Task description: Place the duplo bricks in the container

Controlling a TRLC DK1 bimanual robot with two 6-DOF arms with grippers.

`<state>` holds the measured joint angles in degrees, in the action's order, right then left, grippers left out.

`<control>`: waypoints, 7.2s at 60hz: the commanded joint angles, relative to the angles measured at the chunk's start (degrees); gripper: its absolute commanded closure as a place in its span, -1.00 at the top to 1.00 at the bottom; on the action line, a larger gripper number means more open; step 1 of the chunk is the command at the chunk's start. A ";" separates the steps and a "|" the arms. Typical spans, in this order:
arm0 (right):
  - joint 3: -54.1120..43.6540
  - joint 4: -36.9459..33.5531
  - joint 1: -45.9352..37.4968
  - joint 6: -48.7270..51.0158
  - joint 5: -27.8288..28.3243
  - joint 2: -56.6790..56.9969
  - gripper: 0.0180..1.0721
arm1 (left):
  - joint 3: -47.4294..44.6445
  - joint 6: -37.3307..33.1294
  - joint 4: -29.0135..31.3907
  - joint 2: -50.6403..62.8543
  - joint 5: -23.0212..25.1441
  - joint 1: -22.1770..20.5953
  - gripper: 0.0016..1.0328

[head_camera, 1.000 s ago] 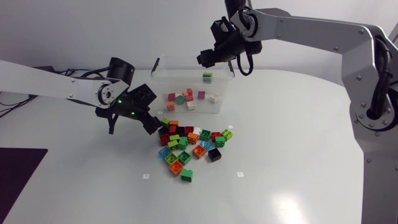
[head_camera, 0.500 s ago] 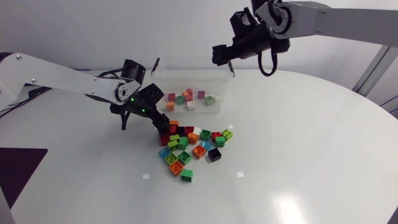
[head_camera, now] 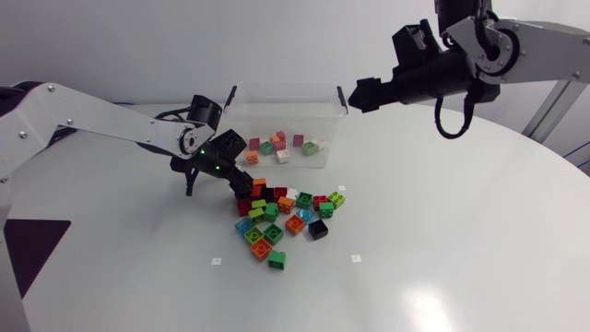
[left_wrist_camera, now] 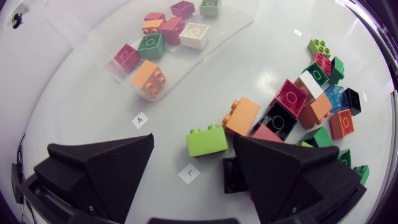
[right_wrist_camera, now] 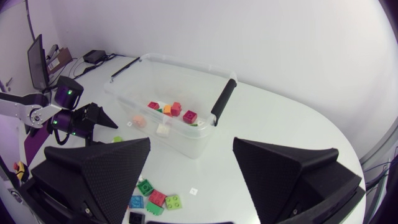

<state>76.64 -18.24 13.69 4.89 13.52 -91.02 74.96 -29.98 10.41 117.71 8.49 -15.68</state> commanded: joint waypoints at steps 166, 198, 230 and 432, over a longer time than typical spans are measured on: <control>-2.55 -5.58 5.29 14.63 -5.52 -13.13 -0.48 | 24.80 12.31 0.31 -1.87 0.30 -2.34 0.01; 12.48 -4.70 8.19 5.49 -3.85 -12.34 -0.48 | 6.08 3.26 0.57 -18.75 1.09 0.21 0.90; 30.15 -3.12 11.18 0.56 -6.49 -25.96 -0.48 | -12.38 -20.21 8.39 -27.45 11.11 6.63 0.90; 8.17 -20.96 15.66 -16.75 -14.84 -30.88 -0.08 | -5.96 -1.31 1.98 -27.53 7.68 0.48 -0.48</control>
<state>83.72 -39.90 29.15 -10.37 -0.45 -120.11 66.37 -33.63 13.34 90.39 15.88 -14.46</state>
